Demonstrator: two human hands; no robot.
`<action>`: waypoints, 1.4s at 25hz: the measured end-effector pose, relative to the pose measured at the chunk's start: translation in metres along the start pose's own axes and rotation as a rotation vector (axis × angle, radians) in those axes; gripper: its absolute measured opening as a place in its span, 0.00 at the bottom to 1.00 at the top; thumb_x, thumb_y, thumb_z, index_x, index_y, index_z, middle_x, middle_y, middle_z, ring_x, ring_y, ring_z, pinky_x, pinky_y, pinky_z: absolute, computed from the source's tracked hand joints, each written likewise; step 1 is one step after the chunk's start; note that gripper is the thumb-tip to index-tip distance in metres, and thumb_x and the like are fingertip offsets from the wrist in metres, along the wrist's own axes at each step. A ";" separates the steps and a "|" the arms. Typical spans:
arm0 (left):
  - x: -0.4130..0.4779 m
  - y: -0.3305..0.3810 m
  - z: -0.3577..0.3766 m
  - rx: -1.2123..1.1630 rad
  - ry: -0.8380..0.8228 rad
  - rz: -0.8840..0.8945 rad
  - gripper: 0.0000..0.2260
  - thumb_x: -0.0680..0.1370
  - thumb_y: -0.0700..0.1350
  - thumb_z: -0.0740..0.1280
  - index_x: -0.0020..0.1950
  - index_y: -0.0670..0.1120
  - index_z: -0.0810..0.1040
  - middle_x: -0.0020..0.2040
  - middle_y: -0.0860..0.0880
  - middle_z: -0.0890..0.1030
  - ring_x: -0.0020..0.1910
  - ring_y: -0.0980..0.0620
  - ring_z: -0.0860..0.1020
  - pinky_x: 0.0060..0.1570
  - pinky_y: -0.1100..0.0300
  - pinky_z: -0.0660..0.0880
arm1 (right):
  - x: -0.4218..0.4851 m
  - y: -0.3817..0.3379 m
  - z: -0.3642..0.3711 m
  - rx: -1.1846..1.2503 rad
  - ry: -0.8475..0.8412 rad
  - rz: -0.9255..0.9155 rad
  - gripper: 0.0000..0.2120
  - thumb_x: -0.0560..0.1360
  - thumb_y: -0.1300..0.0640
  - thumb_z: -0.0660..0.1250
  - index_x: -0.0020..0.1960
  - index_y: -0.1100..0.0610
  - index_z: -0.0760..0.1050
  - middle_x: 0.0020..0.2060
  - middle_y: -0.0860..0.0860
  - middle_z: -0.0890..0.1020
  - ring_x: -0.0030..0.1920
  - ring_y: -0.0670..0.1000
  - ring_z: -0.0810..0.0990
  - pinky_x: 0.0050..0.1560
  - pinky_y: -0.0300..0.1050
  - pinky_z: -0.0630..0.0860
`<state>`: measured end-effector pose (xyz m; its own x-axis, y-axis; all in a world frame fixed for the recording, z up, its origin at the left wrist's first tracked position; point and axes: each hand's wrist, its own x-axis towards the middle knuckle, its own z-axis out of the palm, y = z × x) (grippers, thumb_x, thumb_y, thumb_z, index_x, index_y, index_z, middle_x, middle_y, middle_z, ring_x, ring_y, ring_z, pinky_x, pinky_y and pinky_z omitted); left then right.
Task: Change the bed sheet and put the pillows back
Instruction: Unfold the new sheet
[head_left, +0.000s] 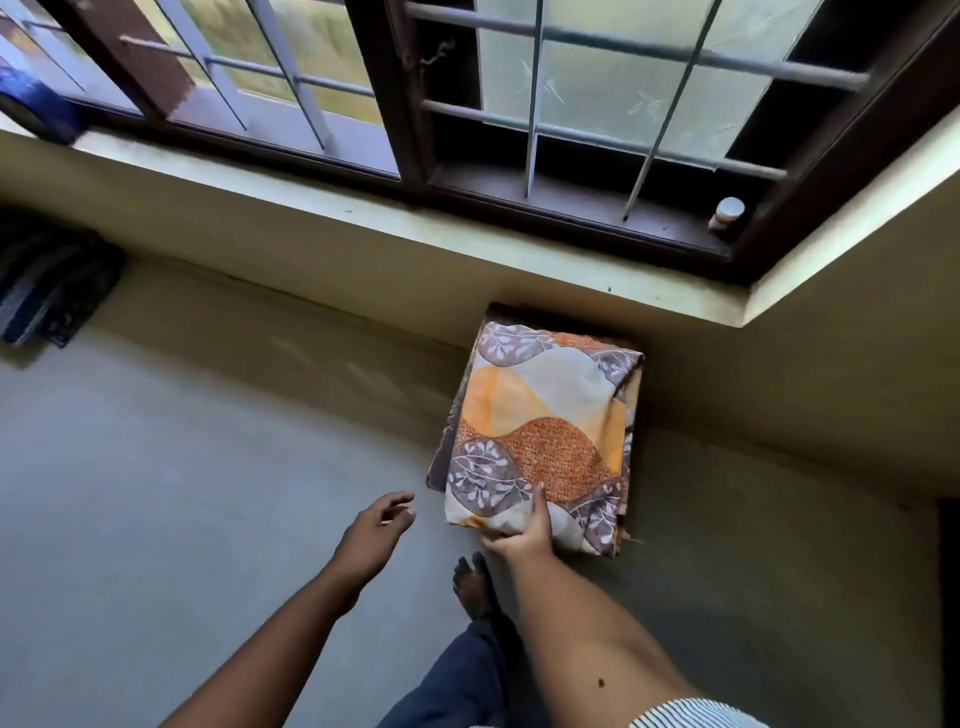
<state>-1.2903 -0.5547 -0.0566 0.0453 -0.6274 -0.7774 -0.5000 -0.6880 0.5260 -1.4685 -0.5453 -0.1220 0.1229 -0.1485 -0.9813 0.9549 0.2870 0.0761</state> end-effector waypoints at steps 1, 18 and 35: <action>0.004 0.004 -0.003 -0.015 -0.005 -0.001 0.13 0.80 0.47 0.61 0.65 0.50 0.72 0.63 0.46 0.75 0.62 0.49 0.73 0.60 0.53 0.69 | 0.003 0.002 -0.006 -0.027 0.048 -0.033 0.29 0.71 0.39 0.65 0.63 0.59 0.69 0.59 0.57 0.76 0.62 0.60 0.73 0.64 0.53 0.66; -0.020 0.043 0.036 -1.103 -0.419 -0.294 0.35 0.72 0.67 0.62 0.67 0.42 0.70 0.61 0.39 0.77 0.61 0.39 0.75 0.53 0.44 0.76 | -0.198 -0.045 -0.017 -0.644 -0.313 -0.477 0.10 0.73 0.61 0.67 0.52 0.66 0.77 0.45 0.59 0.85 0.43 0.53 0.85 0.38 0.44 0.82; -0.312 -0.228 -0.050 -1.981 0.887 -0.082 0.12 0.75 0.36 0.64 0.57 0.41 0.75 0.41 0.42 0.84 0.43 0.45 0.81 0.40 0.56 0.81 | -0.157 0.236 -0.032 -1.817 -0.603 0.089 0.17 0.72 0.52 0.70 0.57 0.61 0.76 0.46 0.58 0.85 0.48 0.58 0.83 0.50 0.52 0.80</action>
<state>-1.1473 -0.2205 0.0835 0.5853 -0.1430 -0.7981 0.7985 0.2728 0.5367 -1.2714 -0.4239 0.0446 0.5934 -0.2252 -0.7728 -0.3998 0.7508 -0.5258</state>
